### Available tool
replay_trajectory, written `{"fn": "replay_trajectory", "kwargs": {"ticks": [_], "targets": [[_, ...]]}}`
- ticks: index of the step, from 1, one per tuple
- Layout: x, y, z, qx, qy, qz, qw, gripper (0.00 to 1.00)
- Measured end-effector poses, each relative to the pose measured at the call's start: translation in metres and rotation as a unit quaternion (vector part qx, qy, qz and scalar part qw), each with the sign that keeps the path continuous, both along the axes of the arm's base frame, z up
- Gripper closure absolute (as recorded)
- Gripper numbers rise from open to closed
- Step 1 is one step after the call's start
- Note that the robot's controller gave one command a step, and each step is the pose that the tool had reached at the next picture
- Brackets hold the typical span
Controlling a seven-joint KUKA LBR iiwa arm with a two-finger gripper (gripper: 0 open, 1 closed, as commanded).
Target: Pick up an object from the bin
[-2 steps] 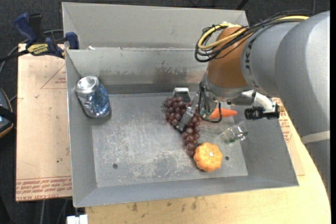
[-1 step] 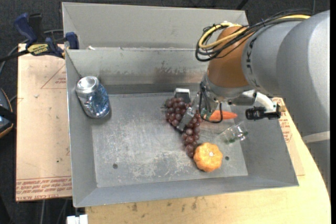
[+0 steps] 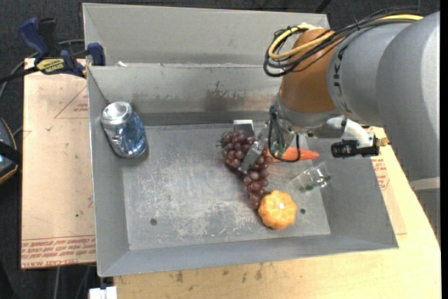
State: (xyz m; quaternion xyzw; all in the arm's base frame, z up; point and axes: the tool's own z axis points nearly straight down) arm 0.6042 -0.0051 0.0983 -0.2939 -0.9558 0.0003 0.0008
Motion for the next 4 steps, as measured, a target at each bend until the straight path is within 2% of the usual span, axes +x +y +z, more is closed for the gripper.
{"fn": "replay_trajectory", "kwargs": {"ticks": [3, 4], "targets": [[0.002, 0.000, 0.040, 0.000, -0.0020, 0.001, 1.0000, 1.00], [0.000, 0.000, 0.053, 0.000, 0.0021, 0.001, 1.0000, 1.00]]}}
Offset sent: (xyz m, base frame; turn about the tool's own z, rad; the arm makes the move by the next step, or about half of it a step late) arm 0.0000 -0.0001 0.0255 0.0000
